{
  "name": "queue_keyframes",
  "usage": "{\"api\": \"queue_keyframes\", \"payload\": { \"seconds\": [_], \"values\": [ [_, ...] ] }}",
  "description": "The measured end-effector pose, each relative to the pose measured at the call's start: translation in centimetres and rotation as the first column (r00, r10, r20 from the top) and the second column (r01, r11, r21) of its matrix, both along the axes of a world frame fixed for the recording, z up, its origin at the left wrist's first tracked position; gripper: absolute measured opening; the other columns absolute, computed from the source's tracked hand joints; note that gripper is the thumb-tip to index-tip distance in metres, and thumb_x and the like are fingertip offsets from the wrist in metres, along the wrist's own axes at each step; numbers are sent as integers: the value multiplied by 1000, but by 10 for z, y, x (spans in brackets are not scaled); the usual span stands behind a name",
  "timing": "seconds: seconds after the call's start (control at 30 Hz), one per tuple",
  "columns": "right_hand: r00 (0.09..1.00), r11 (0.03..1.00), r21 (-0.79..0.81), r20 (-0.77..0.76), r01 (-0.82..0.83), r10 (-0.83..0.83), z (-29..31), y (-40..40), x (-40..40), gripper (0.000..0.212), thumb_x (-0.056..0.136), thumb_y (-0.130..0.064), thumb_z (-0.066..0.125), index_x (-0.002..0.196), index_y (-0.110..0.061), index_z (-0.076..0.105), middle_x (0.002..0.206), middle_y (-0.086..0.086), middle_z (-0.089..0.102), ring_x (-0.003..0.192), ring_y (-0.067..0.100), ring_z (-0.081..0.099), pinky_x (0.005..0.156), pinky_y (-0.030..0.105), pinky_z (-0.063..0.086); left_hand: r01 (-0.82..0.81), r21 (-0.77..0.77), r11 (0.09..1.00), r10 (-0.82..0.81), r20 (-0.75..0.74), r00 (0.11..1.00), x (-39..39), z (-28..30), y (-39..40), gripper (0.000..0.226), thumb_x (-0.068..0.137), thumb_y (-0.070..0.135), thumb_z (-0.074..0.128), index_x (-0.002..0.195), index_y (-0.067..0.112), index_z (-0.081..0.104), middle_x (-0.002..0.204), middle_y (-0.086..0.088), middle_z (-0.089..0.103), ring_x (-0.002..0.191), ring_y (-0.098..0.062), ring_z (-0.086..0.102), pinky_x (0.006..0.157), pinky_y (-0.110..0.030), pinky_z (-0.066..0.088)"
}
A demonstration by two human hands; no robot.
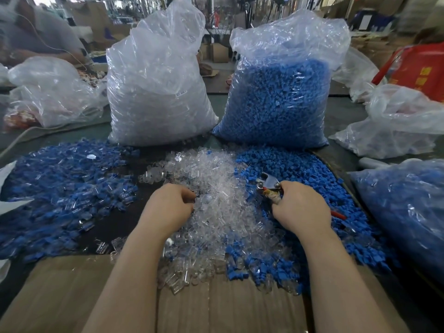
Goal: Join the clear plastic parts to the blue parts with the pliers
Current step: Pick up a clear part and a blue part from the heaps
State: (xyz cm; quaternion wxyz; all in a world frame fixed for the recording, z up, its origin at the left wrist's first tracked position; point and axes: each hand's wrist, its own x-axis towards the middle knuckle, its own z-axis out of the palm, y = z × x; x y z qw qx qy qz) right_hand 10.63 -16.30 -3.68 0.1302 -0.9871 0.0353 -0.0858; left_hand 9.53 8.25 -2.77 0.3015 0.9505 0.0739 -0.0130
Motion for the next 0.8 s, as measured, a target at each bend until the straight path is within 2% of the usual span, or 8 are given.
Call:
{"api": "queue_keyframes", "payload": {
  "seconds": [0.13,0.23,0.3,0.37,0.43,0.57,0.67,0.8],
  "values": [
    [1000,1000,-9,-31,3,-4,1,0,1,14,87,-27,60,83,-20,49,74,-3,43,66,24,48,57,32,34,-23,-8,1000,23,27,999,-2,1,-1,3,88,21,70,92,20,70,91,5,69,79,-8,61,71,-27,50],
    [998,1000,1,-65,10,-10,3,0,0,16,88,-26,59,85,-18,45,77,-2,38,69,26,48,59,33,35,-42,-11,999,42,58,997,-2,1,1,10,85,24,75,82,20,66,83,4,66,75,-10,60,65,-27,49],
    [997,1000,-13,-74,15,-16,5,1,0,21,86,-23,60,78,-19,41,76,-2,37,66,23,46,57,32,33,-61,-49,997,64,69,996,-3,1,1,13,82,24,77,80,21,65,80,4,67,72,-10,62,60,-25,48],
    [997,999,-42,-76,17,-20,6,4,-1,31,84,-20,60,71,-22,32,75,-2,39,64,22,44,54,32,32,-88,-119,989,99,86,991,-3,1,1,17,78,24,82,78,23,65,78,5,69,67,-8,63,55,-21,45],
    [997,999,-47,-72,23,-27,6,5,-1,30,84,-18,59,71,-22,32,75,-1,43,65,23,46,53,31,31,-117,-232,966,146,115,982,-4,3,2,20,72,24,86,77,23,67,73,5,70,61,-5,64,50,-16,42],
    [995,999,-24,-93,34,-36,6,4,-3,17,83,-20,61,80,-19,44,73,-2,46,63,21,45,49,29,26,-107,-551,827,211,129,969,-4,9,-2,19,66,20,90,76,20,74,68,1,73,58,-8,66,54,-22,52],
    [994,998,-6,-92,56,-56,5,2,-4,21,82,-21,62,76,-20,42,72,-2,45,59,17,41,47,28,24,-74,-685,725,214,122,969,-4,12,-7,19,68,15,88,83,17,76,73,-4,75,61,-13,66,63,-27,58],
    [996,997,8,-50,72,-72,6,1,-3,25,84,-20,61,71,-21,39,68,-2,46,56,14,40,46,28,24,-55,-829,556,196,66,978,-5,18,-14,28,60,13,85,87,14,77,79,-7,76,67,-10,70,61,-18,57]
  ]
}}
